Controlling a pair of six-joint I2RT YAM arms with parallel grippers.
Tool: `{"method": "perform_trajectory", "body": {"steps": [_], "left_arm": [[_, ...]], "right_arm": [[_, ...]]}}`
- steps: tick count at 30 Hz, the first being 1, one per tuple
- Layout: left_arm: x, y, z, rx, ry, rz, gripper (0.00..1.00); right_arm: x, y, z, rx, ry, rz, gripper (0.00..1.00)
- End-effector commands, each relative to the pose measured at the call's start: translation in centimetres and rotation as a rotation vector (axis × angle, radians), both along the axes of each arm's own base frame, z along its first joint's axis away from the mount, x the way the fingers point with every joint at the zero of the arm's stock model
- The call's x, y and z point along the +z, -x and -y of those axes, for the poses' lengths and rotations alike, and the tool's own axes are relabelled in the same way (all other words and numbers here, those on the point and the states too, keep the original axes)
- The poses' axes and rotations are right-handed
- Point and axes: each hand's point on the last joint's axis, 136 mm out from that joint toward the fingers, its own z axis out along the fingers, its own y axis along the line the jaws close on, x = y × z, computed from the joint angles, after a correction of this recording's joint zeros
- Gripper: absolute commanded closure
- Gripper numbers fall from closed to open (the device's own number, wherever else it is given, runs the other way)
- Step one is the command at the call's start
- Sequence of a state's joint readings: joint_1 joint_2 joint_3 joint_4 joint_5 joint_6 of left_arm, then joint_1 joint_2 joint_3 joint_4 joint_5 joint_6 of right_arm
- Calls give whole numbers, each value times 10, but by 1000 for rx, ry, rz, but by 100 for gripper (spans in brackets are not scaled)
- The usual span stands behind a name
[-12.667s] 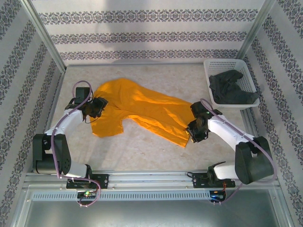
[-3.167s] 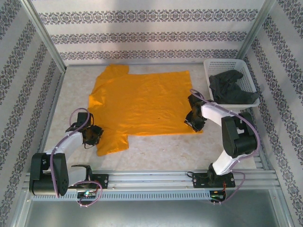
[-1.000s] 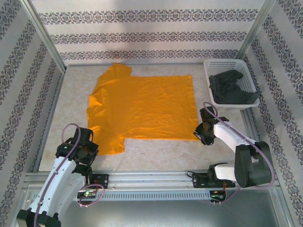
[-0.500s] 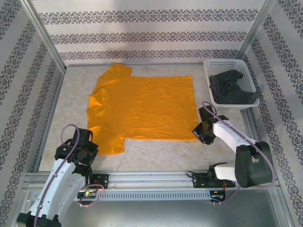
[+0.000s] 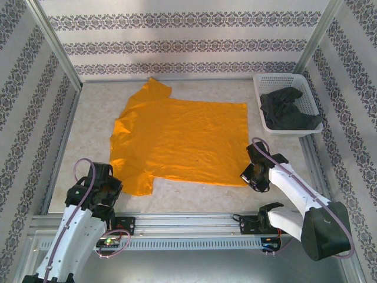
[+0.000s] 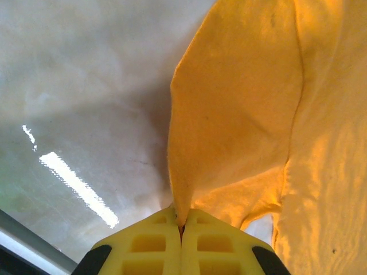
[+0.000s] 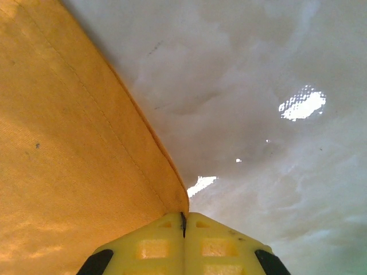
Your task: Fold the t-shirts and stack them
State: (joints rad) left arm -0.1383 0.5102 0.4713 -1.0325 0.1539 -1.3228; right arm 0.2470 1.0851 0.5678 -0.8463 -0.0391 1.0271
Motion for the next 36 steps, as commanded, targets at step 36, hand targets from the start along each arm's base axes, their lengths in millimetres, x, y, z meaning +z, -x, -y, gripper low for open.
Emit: {"method": "perform_trajectory", "body": {"steps": [36], "left_arm": [[119, -282, 3, -180, -133, 418, 100]], "right_arm": [[68, -125, 27, -436, 63, 47, 100]]}}
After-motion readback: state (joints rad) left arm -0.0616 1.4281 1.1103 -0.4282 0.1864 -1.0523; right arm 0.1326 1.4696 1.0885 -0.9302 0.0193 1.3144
